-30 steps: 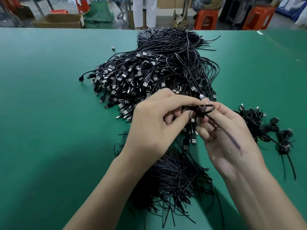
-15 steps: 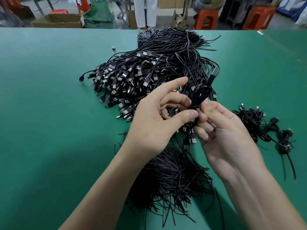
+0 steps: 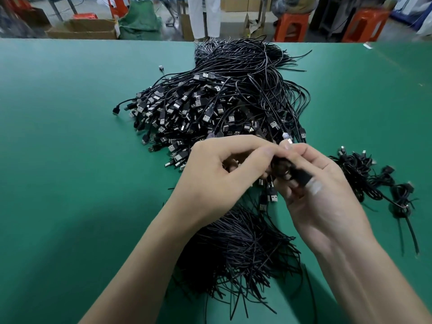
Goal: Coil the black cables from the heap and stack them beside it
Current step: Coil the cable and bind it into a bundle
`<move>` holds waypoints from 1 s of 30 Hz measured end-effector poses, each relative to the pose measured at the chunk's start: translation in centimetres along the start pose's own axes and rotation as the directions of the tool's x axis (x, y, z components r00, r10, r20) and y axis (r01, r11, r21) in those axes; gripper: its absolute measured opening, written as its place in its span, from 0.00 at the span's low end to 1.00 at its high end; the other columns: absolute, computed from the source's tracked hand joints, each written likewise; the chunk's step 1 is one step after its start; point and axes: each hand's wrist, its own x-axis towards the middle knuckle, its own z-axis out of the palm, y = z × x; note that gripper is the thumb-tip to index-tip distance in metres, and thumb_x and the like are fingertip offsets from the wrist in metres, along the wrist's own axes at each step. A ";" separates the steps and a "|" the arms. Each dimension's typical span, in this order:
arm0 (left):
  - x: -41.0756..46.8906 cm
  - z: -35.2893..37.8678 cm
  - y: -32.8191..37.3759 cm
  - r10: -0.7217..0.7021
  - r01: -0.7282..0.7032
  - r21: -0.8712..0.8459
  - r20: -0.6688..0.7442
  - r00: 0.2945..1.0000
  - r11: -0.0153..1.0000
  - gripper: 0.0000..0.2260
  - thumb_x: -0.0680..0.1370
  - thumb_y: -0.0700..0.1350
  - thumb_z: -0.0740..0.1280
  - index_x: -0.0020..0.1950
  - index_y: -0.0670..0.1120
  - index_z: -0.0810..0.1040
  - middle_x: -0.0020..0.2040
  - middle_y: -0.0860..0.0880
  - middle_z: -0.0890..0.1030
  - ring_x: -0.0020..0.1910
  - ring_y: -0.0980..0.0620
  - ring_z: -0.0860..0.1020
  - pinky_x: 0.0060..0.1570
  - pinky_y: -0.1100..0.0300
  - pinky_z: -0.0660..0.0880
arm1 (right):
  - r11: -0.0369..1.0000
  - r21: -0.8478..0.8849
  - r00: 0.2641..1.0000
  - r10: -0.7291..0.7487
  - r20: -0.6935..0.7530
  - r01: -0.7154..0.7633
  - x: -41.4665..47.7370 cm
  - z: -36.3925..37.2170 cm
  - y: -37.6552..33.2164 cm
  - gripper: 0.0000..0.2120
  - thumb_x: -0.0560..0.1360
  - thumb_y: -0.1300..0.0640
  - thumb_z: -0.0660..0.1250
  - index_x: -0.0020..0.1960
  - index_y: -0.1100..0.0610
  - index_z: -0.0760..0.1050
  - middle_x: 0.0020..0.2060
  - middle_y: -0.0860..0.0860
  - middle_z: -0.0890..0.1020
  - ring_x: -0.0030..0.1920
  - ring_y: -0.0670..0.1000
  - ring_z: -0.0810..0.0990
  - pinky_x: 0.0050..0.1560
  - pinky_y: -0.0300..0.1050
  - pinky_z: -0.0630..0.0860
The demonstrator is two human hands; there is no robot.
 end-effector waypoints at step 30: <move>0.3 -0.7 -1.5 0.584 -0.496 0.652 0.100 0.806 0.573 0.09 0.81 0.37 0.73 0.56 0.49 0.88 0.45 0.50 0.84 0.45 0.47 0.79 0.44 0.49 0.73 | 0.970 -0.002 0.969 0.244 0.036 -0.244 1.2 -1.4 0.2 0.02 0.64 0.57 0.74 0.34 0.54 0.85 0.30 0.49 0.71 0.33 0.46 0.63 0.21 0.30 0.61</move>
